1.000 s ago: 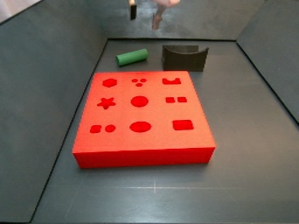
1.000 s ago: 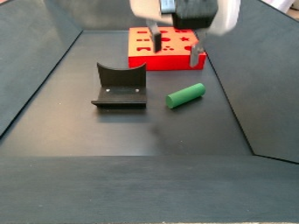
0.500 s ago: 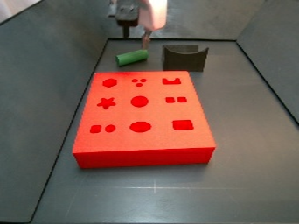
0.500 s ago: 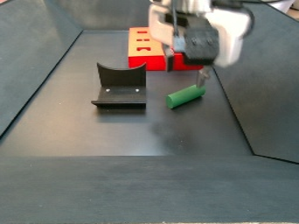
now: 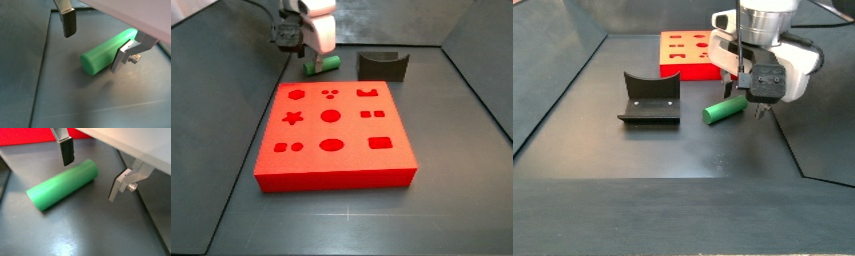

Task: Pick up the round object. Move up. Place the round object on the fixture. Regrasp the round object. Move to above the board. Insert the round object.
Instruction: Pick up the round object.

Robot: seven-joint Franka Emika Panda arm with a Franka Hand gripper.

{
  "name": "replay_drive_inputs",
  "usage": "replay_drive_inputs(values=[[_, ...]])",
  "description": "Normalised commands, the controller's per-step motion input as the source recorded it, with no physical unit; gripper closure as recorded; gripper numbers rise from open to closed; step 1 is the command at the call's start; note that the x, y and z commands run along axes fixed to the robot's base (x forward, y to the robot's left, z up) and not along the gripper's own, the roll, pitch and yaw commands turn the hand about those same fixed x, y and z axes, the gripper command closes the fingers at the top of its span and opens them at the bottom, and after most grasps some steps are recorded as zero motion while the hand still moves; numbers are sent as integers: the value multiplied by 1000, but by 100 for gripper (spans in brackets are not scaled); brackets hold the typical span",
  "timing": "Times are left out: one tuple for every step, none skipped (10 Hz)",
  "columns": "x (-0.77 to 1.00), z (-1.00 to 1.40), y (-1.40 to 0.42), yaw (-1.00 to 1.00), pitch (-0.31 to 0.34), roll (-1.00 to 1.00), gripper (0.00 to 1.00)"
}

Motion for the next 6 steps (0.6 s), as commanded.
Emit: replay_drive_inputs(values=[[26,-91,0,-100,0,16,0],[0,-434,-23,-103,0,47,0],[0,-214,0,-91,0,0,0],[0,-157,-6,-97,-30,-104,0],[94,-174,-23,-149,-53,-206,0],[14,-89,-14,-51,-26,-94,0]])
